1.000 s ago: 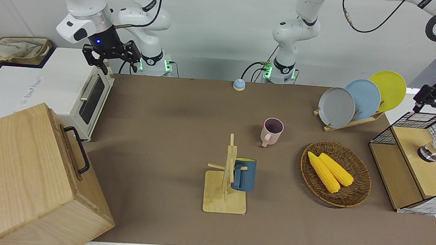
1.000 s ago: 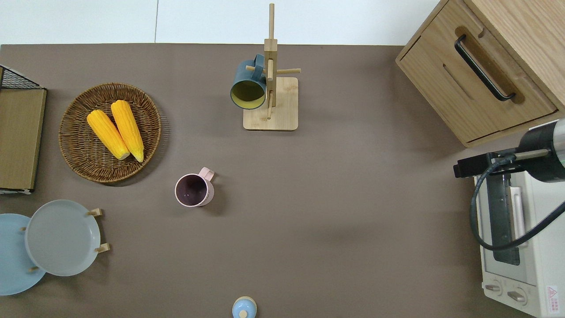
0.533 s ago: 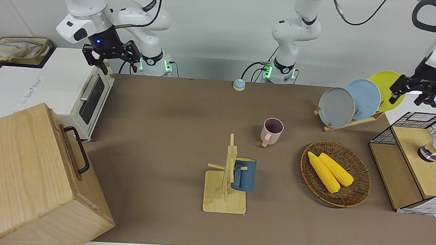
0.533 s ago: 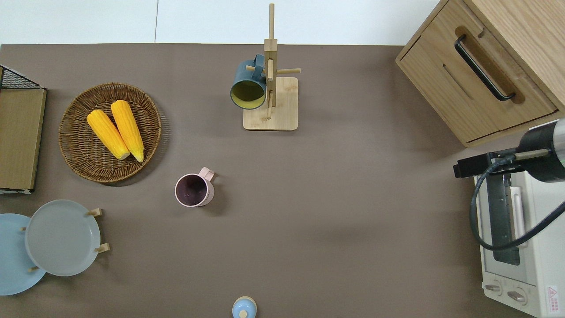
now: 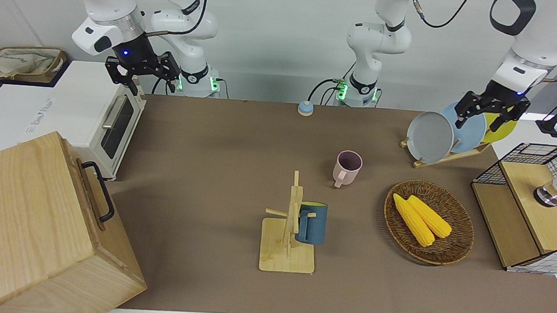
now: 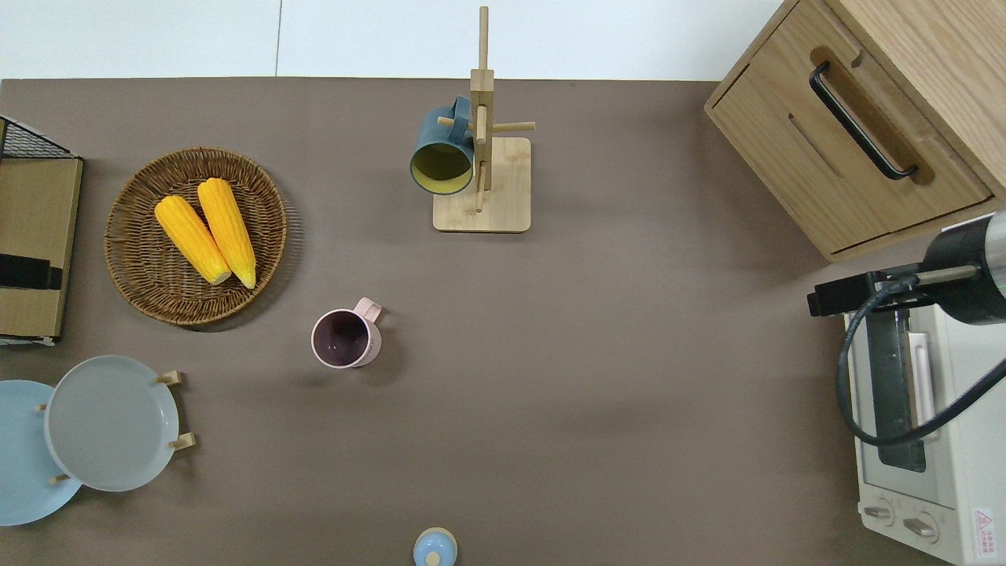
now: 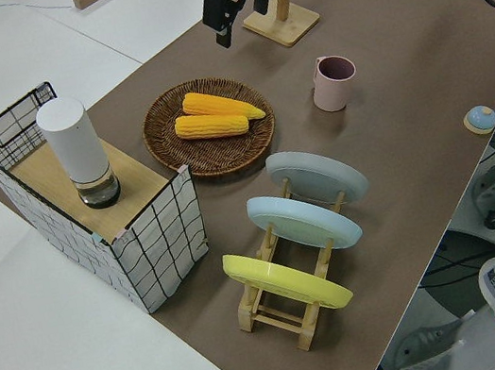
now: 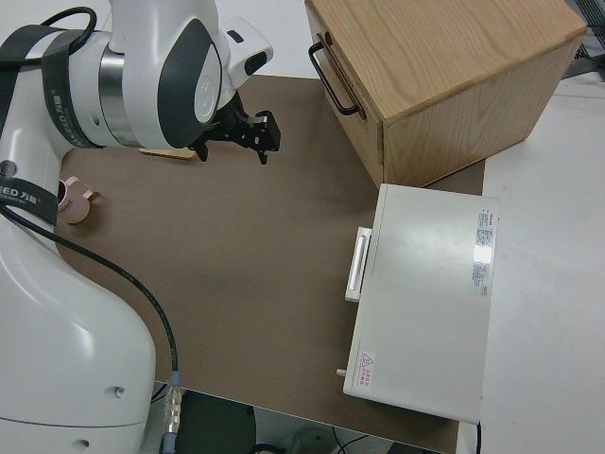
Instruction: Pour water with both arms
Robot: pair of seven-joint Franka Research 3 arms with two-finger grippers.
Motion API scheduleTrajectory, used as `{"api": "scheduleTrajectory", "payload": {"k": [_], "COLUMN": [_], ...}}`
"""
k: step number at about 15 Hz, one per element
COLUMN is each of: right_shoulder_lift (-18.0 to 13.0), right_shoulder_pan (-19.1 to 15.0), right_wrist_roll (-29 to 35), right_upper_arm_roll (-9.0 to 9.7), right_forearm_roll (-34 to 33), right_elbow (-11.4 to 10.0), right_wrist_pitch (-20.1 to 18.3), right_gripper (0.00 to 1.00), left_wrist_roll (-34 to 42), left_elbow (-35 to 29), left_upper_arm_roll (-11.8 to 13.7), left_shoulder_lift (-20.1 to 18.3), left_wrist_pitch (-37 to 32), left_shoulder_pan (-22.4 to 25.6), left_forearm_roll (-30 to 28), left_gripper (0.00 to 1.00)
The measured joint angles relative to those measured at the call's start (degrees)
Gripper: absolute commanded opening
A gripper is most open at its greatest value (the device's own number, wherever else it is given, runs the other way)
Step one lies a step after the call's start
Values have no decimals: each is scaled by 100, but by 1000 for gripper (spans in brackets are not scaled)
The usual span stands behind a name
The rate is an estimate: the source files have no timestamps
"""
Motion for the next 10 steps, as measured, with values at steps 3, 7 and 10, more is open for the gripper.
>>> {"api": "scheduleTrajectory", "payload": {"k": [3, 7, 10], "right_shoulder_lift": [0, 0, 0], "right_shoulder_pan": [0, 0, 0], "right_wrist_roll": [0, 0, 0], "right_upper_arm_roll": [0, 0, 0], "right_forearm_roll": [0, 0, 0], "right_elbow": [0, 0, 0], "right_wrist_pitch": [0, 0, 0], "right_gripper": [992, 992, 992], "left_wrist_roll": [-172, -200, -231], "left_elbow": [0, 0, 0], "left_upper_arm_roll": [-13, -144, -316], "left_shoulder_lift": [-24, -97, -110], "left_wrist_pitch": [-179, -466, -575], "left_shoulder_pan": [-311, -439, -444], "left_forearm_roll": [36, 36, 36], "left_gripper": [1000, 1000, 1000]}}
